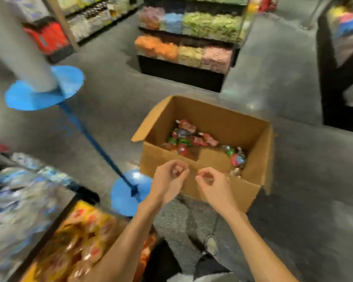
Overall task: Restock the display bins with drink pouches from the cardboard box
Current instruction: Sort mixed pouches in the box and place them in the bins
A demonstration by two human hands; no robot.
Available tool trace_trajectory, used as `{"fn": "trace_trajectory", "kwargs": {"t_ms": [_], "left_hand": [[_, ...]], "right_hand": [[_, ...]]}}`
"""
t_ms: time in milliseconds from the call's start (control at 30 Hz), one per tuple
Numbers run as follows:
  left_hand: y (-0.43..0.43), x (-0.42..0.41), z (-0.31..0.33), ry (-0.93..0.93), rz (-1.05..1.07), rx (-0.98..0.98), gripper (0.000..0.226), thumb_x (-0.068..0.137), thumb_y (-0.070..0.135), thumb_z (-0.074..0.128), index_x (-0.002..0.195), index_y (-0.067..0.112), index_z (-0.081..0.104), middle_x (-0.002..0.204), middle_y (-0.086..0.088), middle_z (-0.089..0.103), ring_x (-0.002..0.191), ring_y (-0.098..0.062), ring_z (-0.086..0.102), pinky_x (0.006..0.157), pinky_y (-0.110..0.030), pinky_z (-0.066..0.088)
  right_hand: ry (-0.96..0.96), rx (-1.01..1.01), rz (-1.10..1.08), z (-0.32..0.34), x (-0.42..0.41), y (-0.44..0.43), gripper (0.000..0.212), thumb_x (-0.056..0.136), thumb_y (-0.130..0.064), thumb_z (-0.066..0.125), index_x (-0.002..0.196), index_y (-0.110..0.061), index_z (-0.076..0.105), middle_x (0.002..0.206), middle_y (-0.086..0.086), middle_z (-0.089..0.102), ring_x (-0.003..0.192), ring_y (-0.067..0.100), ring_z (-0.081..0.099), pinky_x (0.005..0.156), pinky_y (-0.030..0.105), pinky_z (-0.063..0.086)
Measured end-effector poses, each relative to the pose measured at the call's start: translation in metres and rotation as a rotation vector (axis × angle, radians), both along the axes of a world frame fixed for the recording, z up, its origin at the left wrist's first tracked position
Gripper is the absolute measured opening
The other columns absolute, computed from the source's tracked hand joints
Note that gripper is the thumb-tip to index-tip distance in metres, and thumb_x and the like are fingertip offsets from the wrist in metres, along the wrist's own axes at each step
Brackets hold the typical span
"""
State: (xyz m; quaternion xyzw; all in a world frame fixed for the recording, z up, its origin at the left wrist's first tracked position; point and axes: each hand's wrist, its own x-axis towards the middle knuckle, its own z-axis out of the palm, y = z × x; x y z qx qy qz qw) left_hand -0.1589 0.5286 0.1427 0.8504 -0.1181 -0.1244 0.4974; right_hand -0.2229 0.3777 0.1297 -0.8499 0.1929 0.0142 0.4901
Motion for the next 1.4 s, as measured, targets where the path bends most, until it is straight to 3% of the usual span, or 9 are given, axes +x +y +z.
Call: {"fn": "trace_trajectory", "kwargs": {"t_ms": [167, 367, 533, 633, 833, 933, 1067, 1233, 1400], "left_hand": [[-0.125, 0.057, -0.043, -0.047, -0.290, 0.325, 0.023, 0.085, 0.018, 0.058, 0.098, 0.006, 0.072, 0.099, -0.014, 0.070, 0.095, -0.032, 0.063, 0.084, -0.043, 0.050], [-0.185, 0.100, -0.113, 0.147, -0.460, 0.662, 0.028, 0.092, 0.015, 0.060, 0.118, 0.009, 0.067, 0.118, -0.015, 0.068, 0.115, -0.033, 0.060, 0.091, -0.037, 0.044], [-0.212, 0.137, -0.185, 0.416, -0.418, 0.725, 0.033, 0.091, 0.027, 0.067, 0.121, 0.013, 0.065, 0.121, -0.013, 0.068, 0.114, -0.032, 0.062, 0.091, -0.035, 0.050], [-0.229, 0.156, -0.236, 0.503, -0.555, 0.809, 0.053, 0.085, 0.034, 0.075, 0.130, 0.013, 0.056, 0.127, -0.015, 0.064, 0.116, -0.033, 0.061, 0.095, -0.038, 0.050], [-0.266, 0.162, -0.331, 0.302, -1.060, 1.091, 0.113, 0.073, 0.062, 0.076, 0.157, 0.027, 0.010, 0.161, -0.018, 0.012, 0.147, -0.041, 0.016, 0.113, -0.052, 0.031], [-0.276, 0.148, -0.353, 0.150, -1.210, 1.140, 0.094, 0.074, 0.068, 0.072, 0.149, 0.031, 0.030, 0.162, -0.020, 0.003, 0.147, -0.044, 0.010, 0.110, -0.058, 0.032], [-0.276, 0.131, -0.378, 0.007, -1.166, 1.183, 0.055, 0.091, 0.055, 0.060, 0.140, 0.033, 0.047, 0.162, -0.021, -0.005, 0.146, -0.044, 0.009, 0.101, -0.057, 0.036], [-0.271, 0.135, -0.391, -0.018, -1.179, 1.115, 0.073, 0.097, 0.054, 0.050, 0.154, 0.017, 0.025, 0.162, -0.020, 0.001, 0.138, -0.036, 0.025, 0.097, -0.044, 0.038], [-0.257, 0.179, -0.382, 0.135, -1.211, 1.090, 0.064, 0.084, 0.058, 0.067, 0.131, 0.016, 0.055, 0.136, -0.013, 0.034, 0.121, -0.029, 0.038, 0.098, -0.042, 0.041]], "right_hand": [[0.150, -0.071, -0.081, -0.037, 0.029, -0.107, 0.014, 0.097, -0.025, 0.061, 0.110, -0.022, 0.064, 0.112, 0.001, 0.067, 0.104, 0.022, 0.062, 0.084, 0.032, 0.047], [0.447, -0.135, -0.040, -0.106, 0.069, -0.174, 0.030, 0.100, -0.021, 0.053, 0.122, -0.003, 0.061, 0.125, 0.018, 0.062, 0.119, 0.034, 0.056, 0.096, 0.039, 0.044], [0.598, 0.204, -0.363, -0.158, 0.094, -0.201, 0.005, 0.091, -0.012, 0.066, 0.089, -0.016, 0.064, 0.089, 0.006, 0.061, 0.078, 0.018, 0.057, 0.062, 0.022, 0.043], [0.768, 0.291, -0.489, -0.210, 0.102, -0.216, 0.016, 0.077, -0.006, 0.065, 0.073, -0.019, 0.056, 0.076, 0.008, 0.059, 0.065, 0.020, 0.053, 0.061, 0.032, 0.044], [1.034, 0.330, -0.660, -0.275, 0.126, -0.215, 0.056, 0.088, -0.006, 0.061, 0.140, 0.000, 0.040, 0.134, 0.016, 0.055, 0.121, 0.030, 0.055, 0.093, 0.031, 0.047], [1.099, 0.317, -0.682, -0.302, 0.134, -0.212, 0.062, 0.094, -0.006, 0.055, 0.149, -0.004, 0.024, 0.145, 0.015, 0.045, 0.131, 0.032, 0.046, 0.102, 0.034, 0.043], [1.130, 0.204, -0.740, -0.329, 0.145, -0.210, 0.061, 0.094, -0.017, 0.060, 0.145, -0.013, 0.027, 0.136, 0.018, 0.052, 0.118, 0.035, 0.055, 0.085, 0.037, 0.047], [1.285, 0.080, -0.657, -0.351, 0.165, -0.209, 0.092, 0.076, -0.063, 0.072, 0.134, -0.008, 0.027, 0.130, 0.021, 0.050, 0.118, 0.036, 0.052, 0.090, 0.042, 0.049], [1.266, 0.053, -0.634, -0.360, 0.176, -0.202, 0.084, 0.082, -0.056, 0.073, 0.136, -0.009, 0.028, 0.136, 0.018, 0.038, 0.124, 0.035, 0.044, 0.087, 0.040, 0.044]]}}
